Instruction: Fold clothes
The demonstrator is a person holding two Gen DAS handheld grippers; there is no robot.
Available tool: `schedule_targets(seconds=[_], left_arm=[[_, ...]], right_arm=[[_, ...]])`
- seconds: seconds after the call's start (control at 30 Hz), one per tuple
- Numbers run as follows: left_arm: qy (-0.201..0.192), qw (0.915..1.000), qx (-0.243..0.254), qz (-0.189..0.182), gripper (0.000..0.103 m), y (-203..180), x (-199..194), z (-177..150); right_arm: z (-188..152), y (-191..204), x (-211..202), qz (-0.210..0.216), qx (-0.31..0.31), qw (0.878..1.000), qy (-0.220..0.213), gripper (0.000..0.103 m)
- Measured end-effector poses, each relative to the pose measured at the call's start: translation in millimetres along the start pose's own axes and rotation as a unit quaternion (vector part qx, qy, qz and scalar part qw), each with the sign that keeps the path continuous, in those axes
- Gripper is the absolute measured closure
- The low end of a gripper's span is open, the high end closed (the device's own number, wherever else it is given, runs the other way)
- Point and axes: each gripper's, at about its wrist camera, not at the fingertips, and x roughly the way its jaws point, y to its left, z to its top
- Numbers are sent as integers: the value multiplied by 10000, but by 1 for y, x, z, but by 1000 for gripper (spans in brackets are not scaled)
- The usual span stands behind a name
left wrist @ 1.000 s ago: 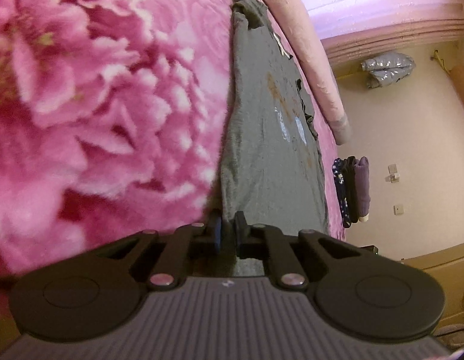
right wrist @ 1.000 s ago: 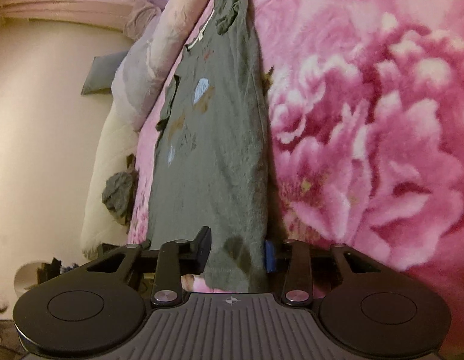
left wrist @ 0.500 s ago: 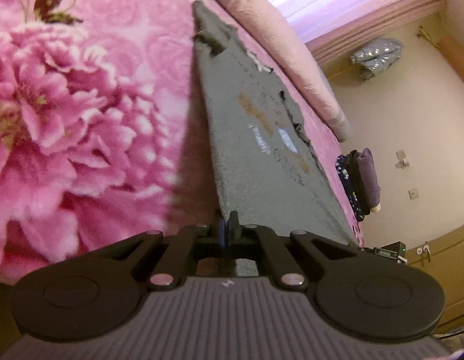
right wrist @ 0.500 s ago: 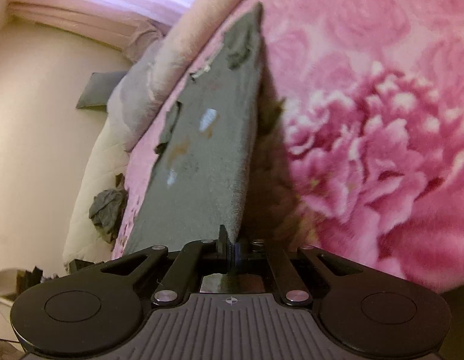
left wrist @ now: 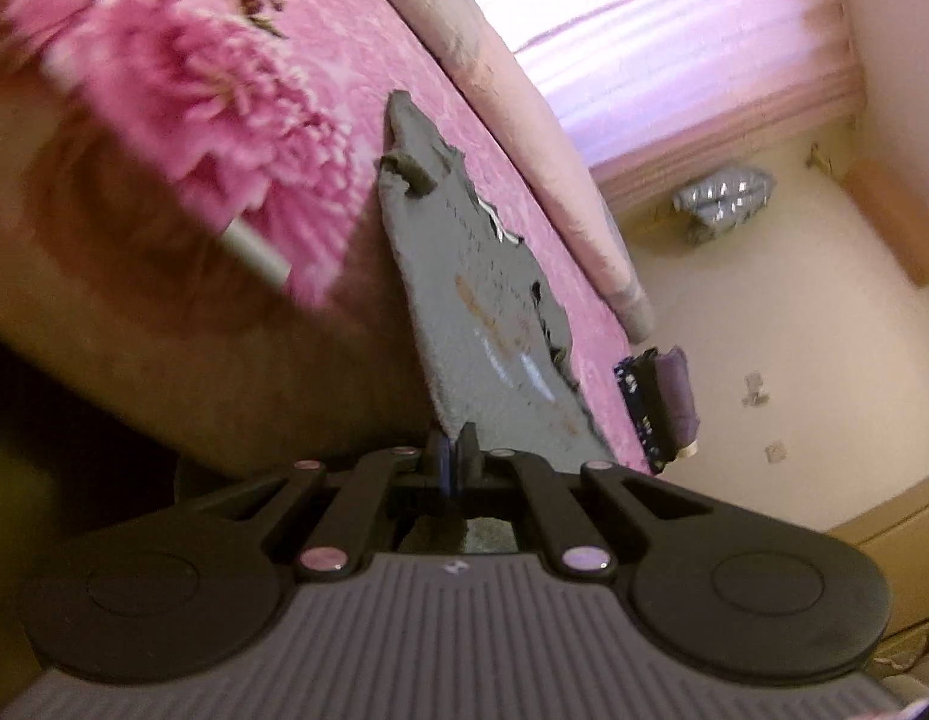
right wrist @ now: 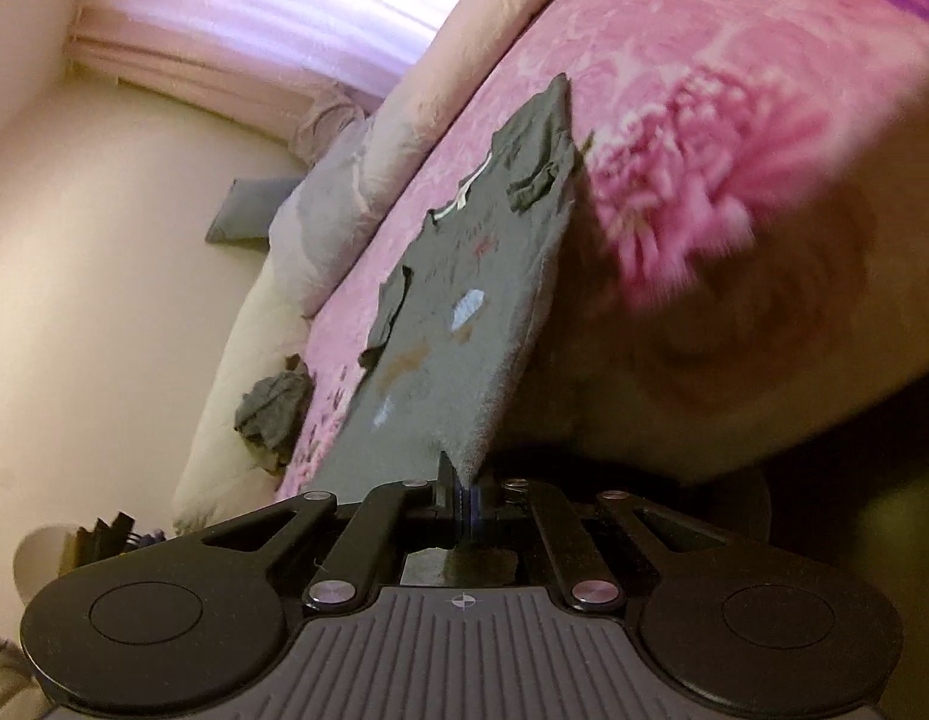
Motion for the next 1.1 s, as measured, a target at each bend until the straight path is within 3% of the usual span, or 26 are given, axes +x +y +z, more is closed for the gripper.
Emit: schedule_targets(seconds=[0.13, 0.27, 0.4, 0.6, 0.7, 0.77, 0.93, 1.0, 1.1], left_arm=[[-61, 10000, -21, -68, 103, -6, 4, 17], [-97, 9998, -12, -164, 103, -15, 23, 51], [-36, 9997, 28, -244, 103, -28, 73, 119], [109, 9999, -69, 15, 103, -25, 174, 221], [136, 9989, -385, 251, 103, -7, 228, 263], [172, 9960, -791, 367, 103, 14, 259, 281], [269, 9874, -1425, 634, 102, 54, 320, 310], [240, 9823, -1800, 455, 97, 65, 328, 314], [38, 9822, -1858, 281, 90, 67, 327, 316]], right_arm=[[-10, 7, -7, -22, -10, 10000, 51, 102], [25, 16, 3, 60, -244, 9997, 20, 102], [94, 24, 34, 94, -439, 9990, 28, 102], [215, 10, 119, -129, -283, 9994, 132, 102], [268, -11, 167, -337, 62, 9992, 212, 102], [296, -37, 199, -473, 617, 9967, 227, 102], [335, -95, 251, -535, 1782, 9825, 56, 102], [338, -119, 258, -457, 2473, 9679, 5, 80], [336, -138, 252, 60, 3003, 9534, -294, 63]])
